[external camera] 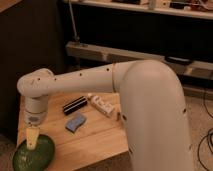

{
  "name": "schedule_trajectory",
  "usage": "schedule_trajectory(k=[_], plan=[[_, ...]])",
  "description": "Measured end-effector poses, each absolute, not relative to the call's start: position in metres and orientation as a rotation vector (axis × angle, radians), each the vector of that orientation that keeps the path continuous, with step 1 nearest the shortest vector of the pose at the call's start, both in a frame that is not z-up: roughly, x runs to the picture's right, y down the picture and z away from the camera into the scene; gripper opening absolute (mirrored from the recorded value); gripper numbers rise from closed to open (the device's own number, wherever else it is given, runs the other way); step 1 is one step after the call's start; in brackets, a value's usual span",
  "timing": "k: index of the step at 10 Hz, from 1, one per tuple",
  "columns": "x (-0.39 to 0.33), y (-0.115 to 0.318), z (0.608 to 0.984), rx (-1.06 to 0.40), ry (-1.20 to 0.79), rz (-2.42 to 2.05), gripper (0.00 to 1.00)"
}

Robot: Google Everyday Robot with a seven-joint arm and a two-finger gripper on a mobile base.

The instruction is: Place the bottle in the ceramic bowl

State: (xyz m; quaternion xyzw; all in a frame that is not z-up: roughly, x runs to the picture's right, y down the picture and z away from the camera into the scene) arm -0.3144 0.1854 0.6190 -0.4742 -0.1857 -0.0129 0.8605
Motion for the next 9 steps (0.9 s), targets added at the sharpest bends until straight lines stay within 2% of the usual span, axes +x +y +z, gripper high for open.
schedule_trajectory(k=[3, 5, 9], plan=[[-0.312, 0.184, 0.619, -0.986, -0.382, -0.007, 0.76], [-0.290, 0.169, 0.614, -0.928, -0.345, 0.096, 0.76], [-0.180, 0.122, 0.636, -0.803, -0.211, 0.324, 0.76]])
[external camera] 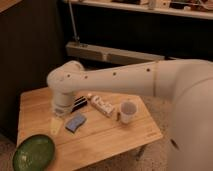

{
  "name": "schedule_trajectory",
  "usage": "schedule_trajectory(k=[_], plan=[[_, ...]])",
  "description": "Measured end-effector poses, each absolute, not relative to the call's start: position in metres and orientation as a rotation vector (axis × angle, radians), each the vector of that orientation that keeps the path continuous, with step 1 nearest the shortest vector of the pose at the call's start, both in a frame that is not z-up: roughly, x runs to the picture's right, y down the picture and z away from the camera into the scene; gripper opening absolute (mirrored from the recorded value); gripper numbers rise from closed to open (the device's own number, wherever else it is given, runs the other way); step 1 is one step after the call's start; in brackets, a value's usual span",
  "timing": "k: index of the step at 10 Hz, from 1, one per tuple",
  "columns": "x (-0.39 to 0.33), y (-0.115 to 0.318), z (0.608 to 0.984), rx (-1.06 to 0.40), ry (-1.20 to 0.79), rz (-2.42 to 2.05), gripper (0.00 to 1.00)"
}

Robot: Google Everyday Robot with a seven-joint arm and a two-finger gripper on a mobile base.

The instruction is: Place the bottle in the ceramic bowl

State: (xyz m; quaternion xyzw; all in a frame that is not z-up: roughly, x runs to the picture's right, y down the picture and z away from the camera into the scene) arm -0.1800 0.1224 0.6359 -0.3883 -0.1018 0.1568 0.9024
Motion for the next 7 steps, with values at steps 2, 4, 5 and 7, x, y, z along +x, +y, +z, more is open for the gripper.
schedule_trajectory(k=[2, 4, 5, 7], plan=[[-0.1568, 0.1131, 0.6431, -0.790, -0.177, 0.363, 0.76], [-0.1576, 0.1130, 0.6430, -0.790, -0.177, 0.362, 0.76], [-0.1565, 0.1128, 0.6436, -0.790, -0.176, 0.364, 0.76], [-0.1586, 0.1132, 0.6432, -0.791, -0.178, 0.361, 0.76]])
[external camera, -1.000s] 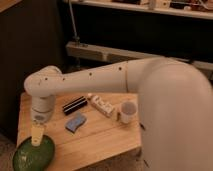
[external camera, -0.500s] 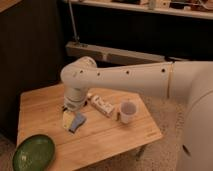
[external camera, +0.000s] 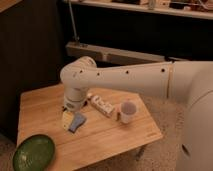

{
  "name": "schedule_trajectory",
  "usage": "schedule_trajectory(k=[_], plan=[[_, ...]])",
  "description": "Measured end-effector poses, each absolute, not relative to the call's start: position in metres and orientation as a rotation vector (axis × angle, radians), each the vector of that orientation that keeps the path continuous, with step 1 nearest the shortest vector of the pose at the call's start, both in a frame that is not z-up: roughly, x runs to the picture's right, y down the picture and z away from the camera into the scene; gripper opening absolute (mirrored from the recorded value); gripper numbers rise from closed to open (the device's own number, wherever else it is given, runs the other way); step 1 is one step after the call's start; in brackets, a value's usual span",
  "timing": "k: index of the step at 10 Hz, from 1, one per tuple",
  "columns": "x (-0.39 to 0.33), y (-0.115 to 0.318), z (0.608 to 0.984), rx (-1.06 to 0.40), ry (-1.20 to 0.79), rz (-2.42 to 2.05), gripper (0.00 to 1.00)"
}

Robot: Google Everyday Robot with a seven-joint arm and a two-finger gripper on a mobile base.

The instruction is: Place the bottle in the ceramic bowl

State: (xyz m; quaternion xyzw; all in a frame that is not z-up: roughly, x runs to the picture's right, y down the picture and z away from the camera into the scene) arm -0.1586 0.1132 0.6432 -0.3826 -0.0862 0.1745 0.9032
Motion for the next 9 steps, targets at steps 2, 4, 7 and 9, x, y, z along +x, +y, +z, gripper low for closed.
schedule_trajectory(k=[2, 4, 7, 9], plan=[[-0.160, 0.109, 0.650, -0.771, -0.185, 0.364, 0.76], [-0.169, 0.087, 0.672, -0.723, -0.197, 0.370, 0.76], [-0.159, 0.038, 0.718, -0.654, -0.184, 0.390, 0.76], [-0.145, 0.005, 0.761, -0.630, -0.141, 0.407, 0.76]])
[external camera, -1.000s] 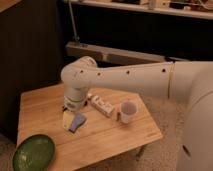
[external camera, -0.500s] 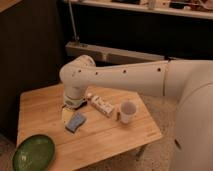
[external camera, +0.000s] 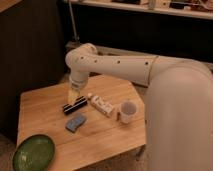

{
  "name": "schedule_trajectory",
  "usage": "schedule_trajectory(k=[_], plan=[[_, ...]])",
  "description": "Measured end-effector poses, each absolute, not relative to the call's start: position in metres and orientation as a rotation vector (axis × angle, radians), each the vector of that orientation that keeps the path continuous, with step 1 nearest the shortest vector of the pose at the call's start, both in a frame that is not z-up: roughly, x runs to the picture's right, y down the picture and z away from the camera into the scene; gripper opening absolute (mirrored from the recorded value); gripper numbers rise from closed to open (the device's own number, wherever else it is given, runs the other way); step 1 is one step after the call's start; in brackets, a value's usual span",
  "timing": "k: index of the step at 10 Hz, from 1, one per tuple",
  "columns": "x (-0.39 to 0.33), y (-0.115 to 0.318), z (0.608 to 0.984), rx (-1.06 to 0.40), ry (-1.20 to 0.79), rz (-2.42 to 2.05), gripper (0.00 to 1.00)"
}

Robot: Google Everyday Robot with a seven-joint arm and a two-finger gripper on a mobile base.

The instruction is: Place the bottle in the ceramic bowl

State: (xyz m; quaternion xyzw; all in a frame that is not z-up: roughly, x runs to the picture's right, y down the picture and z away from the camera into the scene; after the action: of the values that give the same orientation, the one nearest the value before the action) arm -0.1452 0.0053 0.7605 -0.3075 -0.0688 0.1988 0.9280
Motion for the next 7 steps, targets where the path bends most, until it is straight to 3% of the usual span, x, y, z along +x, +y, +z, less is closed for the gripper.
schedule_trajectory(k=[4, 7], plan=[[-0.085, 0.000, 0.847, -0.591, -0.002, 0.470, 0.76], [-0.052, 0.017, 0.880, -0.556, 0.045, 0.507, 0.76]])
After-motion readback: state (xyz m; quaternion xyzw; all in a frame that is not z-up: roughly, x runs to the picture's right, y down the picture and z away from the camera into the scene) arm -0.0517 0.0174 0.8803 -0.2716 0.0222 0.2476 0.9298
